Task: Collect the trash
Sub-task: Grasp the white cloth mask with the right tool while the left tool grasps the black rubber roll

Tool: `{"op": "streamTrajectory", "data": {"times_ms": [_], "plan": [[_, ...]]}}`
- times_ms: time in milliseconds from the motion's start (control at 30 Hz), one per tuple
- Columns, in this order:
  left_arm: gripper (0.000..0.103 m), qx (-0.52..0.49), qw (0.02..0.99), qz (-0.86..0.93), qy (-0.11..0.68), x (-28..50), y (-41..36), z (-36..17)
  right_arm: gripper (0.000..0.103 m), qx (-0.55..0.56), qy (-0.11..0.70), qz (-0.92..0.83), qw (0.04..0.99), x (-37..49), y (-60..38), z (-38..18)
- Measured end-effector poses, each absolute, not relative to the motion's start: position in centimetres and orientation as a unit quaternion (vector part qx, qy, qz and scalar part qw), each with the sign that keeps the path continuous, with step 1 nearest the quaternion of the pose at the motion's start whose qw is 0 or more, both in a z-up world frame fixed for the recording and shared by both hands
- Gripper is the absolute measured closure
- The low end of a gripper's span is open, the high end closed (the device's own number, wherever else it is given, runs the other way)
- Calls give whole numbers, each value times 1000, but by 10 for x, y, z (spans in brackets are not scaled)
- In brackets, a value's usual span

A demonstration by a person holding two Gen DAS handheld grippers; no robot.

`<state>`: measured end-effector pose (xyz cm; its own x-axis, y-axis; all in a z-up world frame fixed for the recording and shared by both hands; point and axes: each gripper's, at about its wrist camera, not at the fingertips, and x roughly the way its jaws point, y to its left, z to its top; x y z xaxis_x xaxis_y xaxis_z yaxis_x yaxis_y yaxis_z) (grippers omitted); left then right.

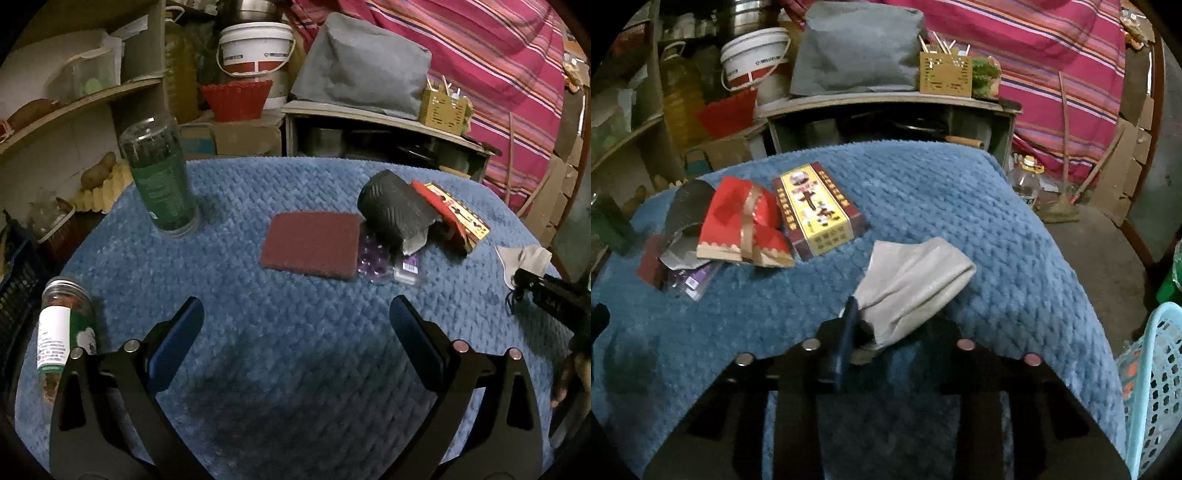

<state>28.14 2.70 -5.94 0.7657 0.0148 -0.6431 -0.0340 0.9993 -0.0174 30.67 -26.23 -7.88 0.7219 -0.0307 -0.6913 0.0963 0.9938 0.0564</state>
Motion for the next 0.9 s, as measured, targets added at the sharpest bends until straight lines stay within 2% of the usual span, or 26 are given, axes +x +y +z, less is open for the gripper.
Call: {"op": "streamTrajectory", "data": {"times_ms": [100,233,700,867,900], "plan": [[6,-12,937,22,348,288,20,-55,83,68,363,-21,929,305,-269,-76],[6,-6,938,18,347,297,7,-50,89,96,352,-15,931,302,-283,-71],[6,44,938,12,343,346,-44,-69,90,137,345,-18,928,302,-316,-71],[35,40,936,-7,349,359,-46,-71,90,133,345,-16,929,303,-313,-71],[37,38,936,-11,351,362,-46,-72,90,130,346,-15,929,303,-312,-71]]}}
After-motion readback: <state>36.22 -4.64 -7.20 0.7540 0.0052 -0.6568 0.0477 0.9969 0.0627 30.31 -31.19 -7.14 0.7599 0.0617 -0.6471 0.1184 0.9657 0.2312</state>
